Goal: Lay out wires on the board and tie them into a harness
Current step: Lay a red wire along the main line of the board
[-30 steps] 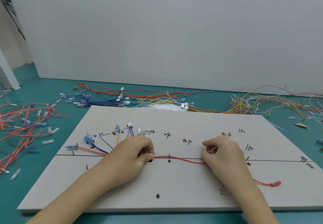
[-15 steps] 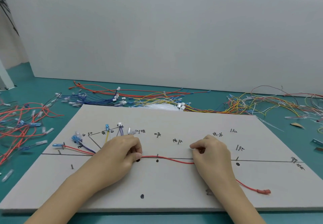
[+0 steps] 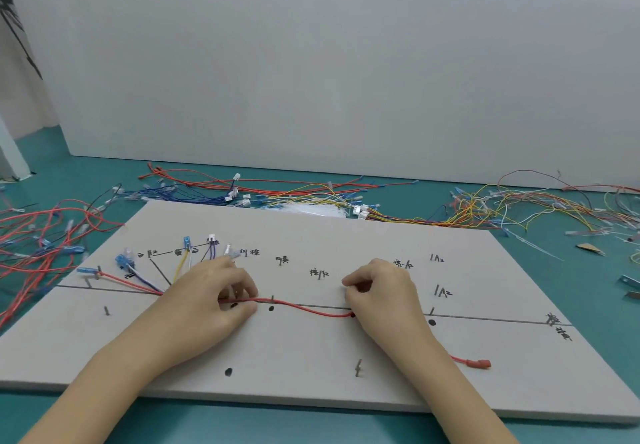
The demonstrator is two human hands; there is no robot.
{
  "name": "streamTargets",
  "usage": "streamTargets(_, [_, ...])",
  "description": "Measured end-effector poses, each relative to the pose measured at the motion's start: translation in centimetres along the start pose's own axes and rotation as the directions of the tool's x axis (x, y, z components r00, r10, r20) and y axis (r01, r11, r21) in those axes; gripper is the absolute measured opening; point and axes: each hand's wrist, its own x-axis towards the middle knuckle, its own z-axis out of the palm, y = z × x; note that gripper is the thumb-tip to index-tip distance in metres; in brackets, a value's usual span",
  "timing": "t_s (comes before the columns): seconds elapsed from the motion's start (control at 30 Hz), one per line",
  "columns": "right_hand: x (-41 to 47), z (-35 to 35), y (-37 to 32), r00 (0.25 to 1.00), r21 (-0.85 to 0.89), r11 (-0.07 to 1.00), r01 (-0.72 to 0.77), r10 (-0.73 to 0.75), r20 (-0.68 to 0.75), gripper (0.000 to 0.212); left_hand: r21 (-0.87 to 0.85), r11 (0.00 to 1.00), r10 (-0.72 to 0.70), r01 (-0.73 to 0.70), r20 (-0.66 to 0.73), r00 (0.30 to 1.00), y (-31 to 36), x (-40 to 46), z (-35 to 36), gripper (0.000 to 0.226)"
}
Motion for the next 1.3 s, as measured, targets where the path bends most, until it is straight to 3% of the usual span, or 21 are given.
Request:
streamTargets(0.07, [0.1, -0.3, 0.2, 0.999, 0.058, 0.998, -0.037, 0.035, 0.029, 0.019, 0.046, 0.999, 0.028, -0.028, 0.009, 1.0, 0.3, 0.2, 0.2, 0.007])
streamTargets(0.17, [0.4, -1.3, 0.8, 0.994, 0.151, 0.984, -0.093, 0.083, 0.07, 0.02, 0.121, 0.992, 0.03, -0.036, 0.047, 0.998, 0.4, 0.9, 0.3, 0.017])
streamTargets(0.37, [0.6, -3.7, 2.4, 0.966, 0.303, 0.927, -0.223, 0.17, 0.193, 0.019, -0.164, 0.986, -0.03, 0.03, 0.003, 1.0, 0.2, 0.7, 0.8, 0.021])
streamTargets(0.43, [0.6, -4.1, 2.7, 0.966, 0.343, 0.909, -0.235, 0.181, 0.183, 0.018, -0.18, 0.984, -0.015, 0.017, 0.013, 1.0, 0.3, 0.6, 0.8, 0.02])
streamTargets(0.57, [0.5, -4.4, 3.0, 0.963, 0.323, 0.914, -0.243, 0.188, 0.193, 0.017, -0.177, 0.983, -0.029, 0.045, 0.09, 0.995, 0.1, 0.1, 0.8, 0.02])
streamTargets(1.3, [0.5, -4.5, 4.0, 0.979, 0.273, 0.944, -0.187, 0.154, 0.137, 0.016, -0.019, 0.999, 0.042, -0.042, 0.014, 0.999, 1.6, -0.3, 1.0, 0.01])
